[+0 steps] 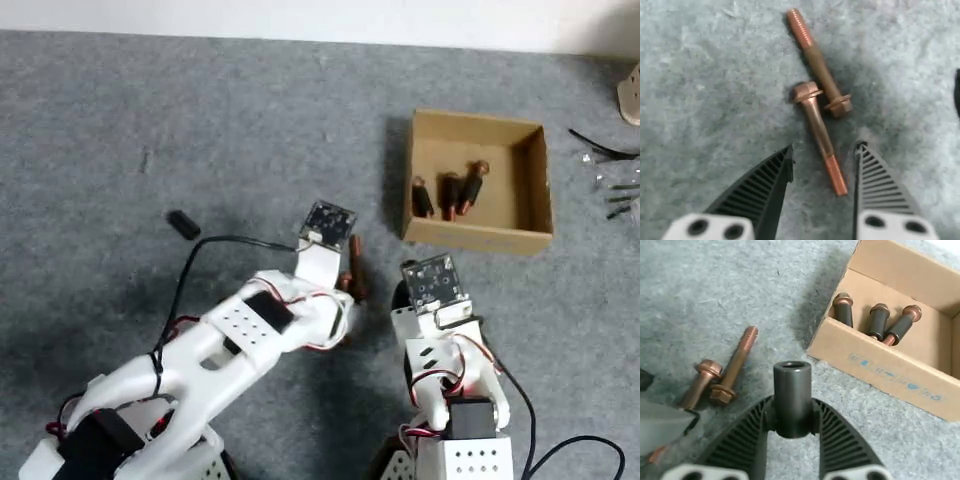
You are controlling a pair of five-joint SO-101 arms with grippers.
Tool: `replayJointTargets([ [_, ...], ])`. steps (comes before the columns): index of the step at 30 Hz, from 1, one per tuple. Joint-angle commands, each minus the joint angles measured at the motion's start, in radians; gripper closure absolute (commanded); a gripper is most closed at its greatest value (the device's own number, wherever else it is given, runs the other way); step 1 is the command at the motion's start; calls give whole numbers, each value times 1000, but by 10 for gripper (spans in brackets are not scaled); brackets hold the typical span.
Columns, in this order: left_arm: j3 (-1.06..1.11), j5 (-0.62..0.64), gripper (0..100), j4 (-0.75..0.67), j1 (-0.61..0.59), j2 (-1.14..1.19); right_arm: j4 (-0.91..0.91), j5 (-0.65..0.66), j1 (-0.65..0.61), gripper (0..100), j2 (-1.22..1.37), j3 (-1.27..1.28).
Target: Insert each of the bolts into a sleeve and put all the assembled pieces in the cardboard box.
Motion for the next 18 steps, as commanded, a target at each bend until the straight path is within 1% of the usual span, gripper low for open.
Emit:
replayJointTargets([
  [1,7,29,800,-64,7,-24,-41,-9,12,994,-15,-4],
  [3,7,60,800,-104,2,33,-41,-9,12,994,-15,-4],
  [6,-31,61,800,-143,2,168,-41,-9,12,994,-15,-4],
  [11,-159,66,800,-63,-8,317,-41,-9,12,994,-15,-4],
  [15,-173,121,800,-29,-35,323,-41,-9,12,994,-15,-4],
  [18,-174,124,800,-29,-38,329,-41,-9,12,994,-15,-4],
])
